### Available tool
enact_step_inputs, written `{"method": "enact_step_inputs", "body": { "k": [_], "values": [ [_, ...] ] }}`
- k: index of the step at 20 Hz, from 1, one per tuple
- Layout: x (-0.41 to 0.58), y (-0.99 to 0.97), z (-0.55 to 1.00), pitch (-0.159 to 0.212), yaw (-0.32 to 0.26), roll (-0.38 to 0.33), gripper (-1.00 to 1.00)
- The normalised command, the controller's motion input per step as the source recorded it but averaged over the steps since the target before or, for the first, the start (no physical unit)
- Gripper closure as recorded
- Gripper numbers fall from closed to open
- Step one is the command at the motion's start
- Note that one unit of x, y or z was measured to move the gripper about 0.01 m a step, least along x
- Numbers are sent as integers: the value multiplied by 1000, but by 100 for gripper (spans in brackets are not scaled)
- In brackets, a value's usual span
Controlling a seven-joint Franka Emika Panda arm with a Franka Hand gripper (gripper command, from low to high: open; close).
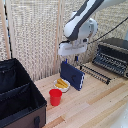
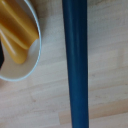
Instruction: Gently maneuver your gripper in the book's direction. Confidently hold the book by angling your gripper properly. Relocate the book to the caddy. Pinpoint the back pocket of the caddy and set the book down inside it.
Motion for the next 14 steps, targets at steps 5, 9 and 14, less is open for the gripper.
{"method": "enact_step_inputs", "body": {
  "k": [5, 9, 14],
  "values": [
    [187, -146, -254, 0, 58, -29, -100],
    [82, -79, -259, 6, 15, -56, -100],
    [67, -70, -254, 4, 13, -57, 100]
  ]
}}
